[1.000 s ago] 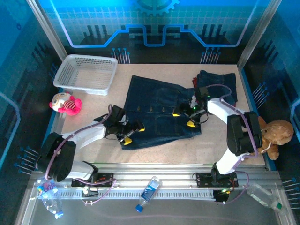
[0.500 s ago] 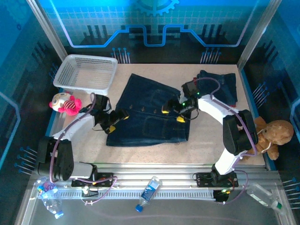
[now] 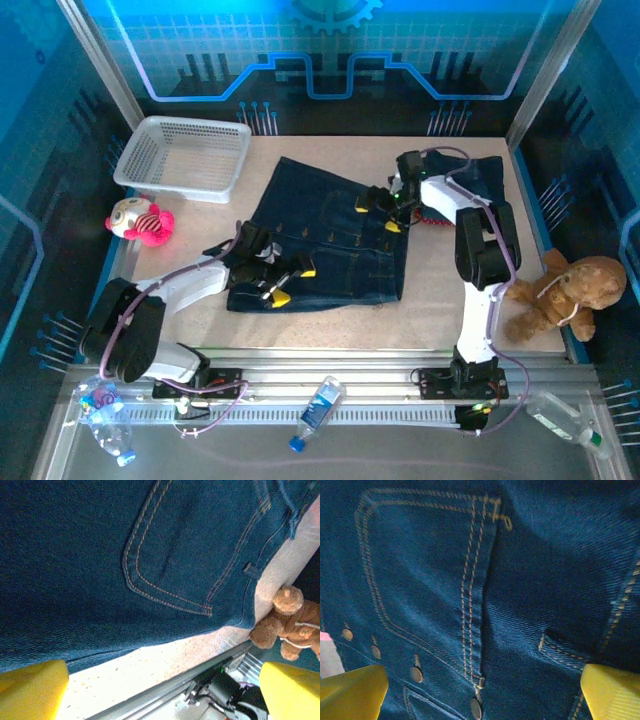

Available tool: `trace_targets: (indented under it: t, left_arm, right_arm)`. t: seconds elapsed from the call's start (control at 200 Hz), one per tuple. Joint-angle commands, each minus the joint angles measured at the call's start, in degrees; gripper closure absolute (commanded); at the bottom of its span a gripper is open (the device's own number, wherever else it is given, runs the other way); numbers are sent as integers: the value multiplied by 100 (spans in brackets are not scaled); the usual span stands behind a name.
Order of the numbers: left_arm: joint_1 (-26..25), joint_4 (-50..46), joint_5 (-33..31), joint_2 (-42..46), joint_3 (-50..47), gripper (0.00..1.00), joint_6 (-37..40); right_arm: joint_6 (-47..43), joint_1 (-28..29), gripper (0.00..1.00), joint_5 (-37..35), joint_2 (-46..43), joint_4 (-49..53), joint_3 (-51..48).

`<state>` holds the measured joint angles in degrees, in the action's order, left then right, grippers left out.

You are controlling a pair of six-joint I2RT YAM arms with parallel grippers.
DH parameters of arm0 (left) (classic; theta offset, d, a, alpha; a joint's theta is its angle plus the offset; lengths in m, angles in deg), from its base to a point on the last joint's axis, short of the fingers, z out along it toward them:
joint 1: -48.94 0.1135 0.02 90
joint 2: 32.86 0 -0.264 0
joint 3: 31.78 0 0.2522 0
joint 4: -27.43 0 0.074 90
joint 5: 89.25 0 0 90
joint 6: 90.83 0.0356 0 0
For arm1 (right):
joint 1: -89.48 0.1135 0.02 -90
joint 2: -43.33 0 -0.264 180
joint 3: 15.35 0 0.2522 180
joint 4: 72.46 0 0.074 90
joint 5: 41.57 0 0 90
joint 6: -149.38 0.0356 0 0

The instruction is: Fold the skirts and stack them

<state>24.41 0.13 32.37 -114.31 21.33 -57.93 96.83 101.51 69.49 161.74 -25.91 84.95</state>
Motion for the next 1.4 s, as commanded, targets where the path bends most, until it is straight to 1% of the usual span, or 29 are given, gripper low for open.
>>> trace_targets:
  t: [0.0,0.08,0.165,0.295,0.375,0.44,0.505,0.605,0.695,0.785,0.885,0.925,0.985,1.04,1.11,1.155,1.22,1.29,1.39]
  left_arm:
    - [-50,108,377,-170,-150,1,51]
    - [26,-315,-196,-330,-170,1,422]
    - [310,-651,-648,-506,-315,1,874]
    - [975,-1109,-880,-463,-667,1,1630]
    - [1108,-1355,-863,-354,-616,1,2107]
    - [1084,-1287,-484,-289,-489,1,2238]
    - [959,-1114,-189,-147,-314,1,2110]
    - [531,-1073,-101,102,189,1,1913]
    - [111,-954,-68,229,555,1,1711]
    - [1,-764,-228,280,721,1,1368]
    - [45,-686,-923,340,849,1,1128]
    - [111,-647,-1315,311,894,1,1075]
    - [312,-566,-1747,132,1027,1,996]
    - [569,-432,-1887,-134,1194,1,955]
    - [836,-132,-1909,-524,1390,1,963]
    - [955,-97,-1982,-789,1581,1,987]
    - [1064,-142,-2032,-1121,1860,1,1097]
    - [1116,-266,-2061,-1374,2103,1,1239]
    - [1166,-346,-2050,-1534,2213,1,1343]
  right_arm:
    - [-33,133,0,179,174,-1,21]
    - [-1,109,0,-97,280,-69,-99]
    - [40,-52,0,-579,396,25,-81]
    - [28,-347,0,-634,497,30,53]
    - [-127,-355,0,-486,590,166,287]
    - [-168,-283,0,-206,569,195,373]
    - [-159,-171,0,-48,372,173,320]
    - [-133,-54,0,-9,-159,166,30]
    - [-111,-33,0,16,-741,213,-461]
    - [-197,-24,0,-108,-1351,420,-1104]
    - [-333,-32,0,-364,-2068,627,-1895]
    - [-352,-31,2,-338,-2305,632,-2188]
    - [-354,-27,9,-121,-2521,603,-2543]
    - [-361,14,18,71,-2596,584,-2741]
    - [-340,116,29,47,-2671,523,-2922]
    - [-306,187,33,73,-2683,493,-3006]
    - [-265,290,36,94,-2659,481,-3097]
    - [-213,387,37,-78,-2635,491,-3195]
    - [-169,459,38,-52,-2563,449,-3316]
